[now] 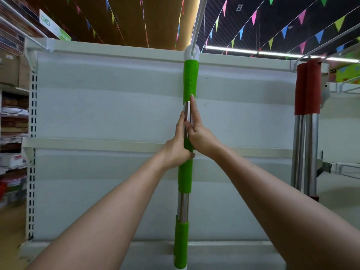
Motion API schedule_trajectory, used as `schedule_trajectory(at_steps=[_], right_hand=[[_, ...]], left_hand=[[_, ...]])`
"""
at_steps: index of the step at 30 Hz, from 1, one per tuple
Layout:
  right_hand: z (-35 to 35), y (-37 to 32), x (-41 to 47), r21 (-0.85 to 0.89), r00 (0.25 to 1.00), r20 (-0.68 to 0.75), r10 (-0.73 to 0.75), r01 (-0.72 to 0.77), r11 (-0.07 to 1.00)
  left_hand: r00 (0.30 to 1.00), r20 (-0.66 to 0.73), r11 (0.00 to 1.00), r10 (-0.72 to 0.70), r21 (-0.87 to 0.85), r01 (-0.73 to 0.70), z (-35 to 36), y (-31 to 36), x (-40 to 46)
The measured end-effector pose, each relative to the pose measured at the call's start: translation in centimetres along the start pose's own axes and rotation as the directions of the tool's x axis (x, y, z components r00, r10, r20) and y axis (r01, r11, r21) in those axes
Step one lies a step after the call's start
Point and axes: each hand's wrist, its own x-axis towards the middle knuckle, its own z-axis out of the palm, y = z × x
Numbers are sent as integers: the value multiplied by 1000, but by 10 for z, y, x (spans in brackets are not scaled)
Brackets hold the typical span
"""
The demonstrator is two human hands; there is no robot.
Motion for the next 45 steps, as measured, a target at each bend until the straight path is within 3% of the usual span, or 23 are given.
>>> schedule_trajectory(at_steps=[8,17,21,25,32,38,45], right_hand=[[0,14,-8,75,996,79,-30,24,997],[8,9,-19,66,999,14,41,-42,997],[16,17,-39,136,997,69,15,-25,990],[25,28,-55,168,993,117,22,-41,985],[35,28,-64,229,997,41,72,-80,970],[62,43,-101,204,986,76,150,-163,965],[72,53,-112,213,978,29,209,-210,954]], left_hand=[[997,35,993,65,-102,-61,0,-15,-6],[995,-38,994,92,-63,-94,7,-12,-10],[993,-36,987,113,-112,-116,16,-17,-23],[995,-24,981,94,-169,-97,28,-25,-35],[995,-61,986,77,-146,-85,35,-27,-38],[999,-7,995,-31,-92,30,64,-59,-65],[996,-72,983,-48,-178,35,78,-69,-71]])
